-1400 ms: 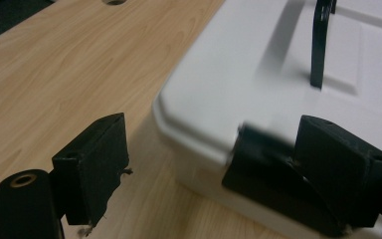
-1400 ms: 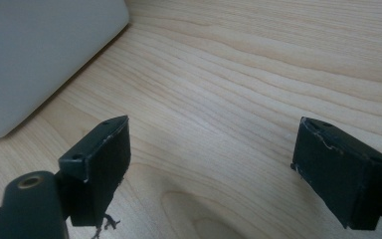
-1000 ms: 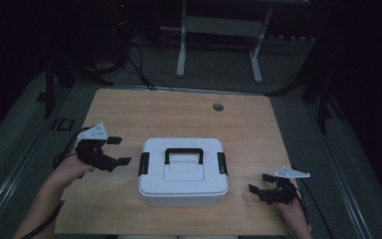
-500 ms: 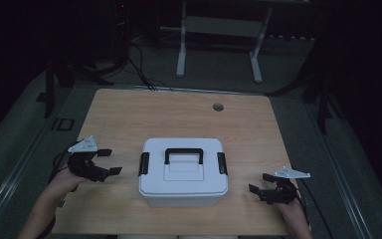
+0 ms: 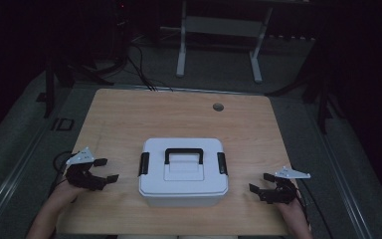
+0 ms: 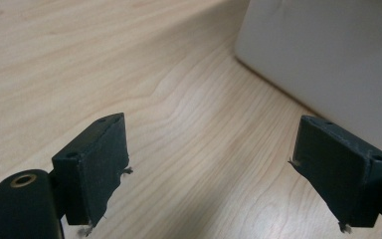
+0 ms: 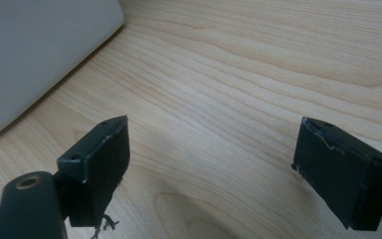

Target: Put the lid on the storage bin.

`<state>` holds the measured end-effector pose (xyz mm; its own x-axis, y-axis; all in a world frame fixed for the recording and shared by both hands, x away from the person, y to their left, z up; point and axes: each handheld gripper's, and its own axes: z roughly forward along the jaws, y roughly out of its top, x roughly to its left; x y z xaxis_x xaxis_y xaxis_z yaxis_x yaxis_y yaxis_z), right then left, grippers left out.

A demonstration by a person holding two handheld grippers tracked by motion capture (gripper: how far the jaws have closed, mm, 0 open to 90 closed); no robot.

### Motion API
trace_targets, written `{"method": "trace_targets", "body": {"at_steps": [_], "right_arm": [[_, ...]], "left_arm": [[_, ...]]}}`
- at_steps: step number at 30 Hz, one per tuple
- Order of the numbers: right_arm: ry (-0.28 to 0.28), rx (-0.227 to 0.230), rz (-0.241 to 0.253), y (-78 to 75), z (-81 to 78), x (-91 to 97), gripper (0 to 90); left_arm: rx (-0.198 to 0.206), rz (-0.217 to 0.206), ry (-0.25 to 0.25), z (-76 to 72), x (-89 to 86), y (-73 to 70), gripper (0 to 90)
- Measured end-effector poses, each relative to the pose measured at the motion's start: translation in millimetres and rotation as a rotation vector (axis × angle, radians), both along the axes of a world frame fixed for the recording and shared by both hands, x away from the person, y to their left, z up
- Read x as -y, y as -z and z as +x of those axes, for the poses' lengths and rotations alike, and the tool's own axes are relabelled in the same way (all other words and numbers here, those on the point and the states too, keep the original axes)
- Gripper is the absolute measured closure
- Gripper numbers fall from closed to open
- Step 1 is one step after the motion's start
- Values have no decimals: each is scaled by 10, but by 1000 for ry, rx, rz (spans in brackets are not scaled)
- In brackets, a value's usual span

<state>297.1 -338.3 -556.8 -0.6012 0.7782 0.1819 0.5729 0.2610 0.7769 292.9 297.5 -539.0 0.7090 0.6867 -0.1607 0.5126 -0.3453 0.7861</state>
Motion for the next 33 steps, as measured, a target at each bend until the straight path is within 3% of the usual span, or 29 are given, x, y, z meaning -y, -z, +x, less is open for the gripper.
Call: {"method": "trace_targets", "body": {"at_steps": [5,13,18,21,25,33], "right_arm": [[20,28,-11,-4,-15,11,142],[54,61,7,-10,-35,38,142],[71,88,6,-15,-40,43,142],[73,97,-10,-14,-40,23,142],[73,107,-28,-16,-47,6,142],[80,117,-16,-17,-53,21,142]], "left_arm": [[21,14,-38,-50,-21,92,142],[73,-34,-98,-136,-93,130,142],[116,-15,-157,-199,-98,162,142],[121,-32,-169,-224,-104,162,141],[141,-16,-203,-244,-107,174,142],[153,-21,-246,-252,-124,210,142]]}}
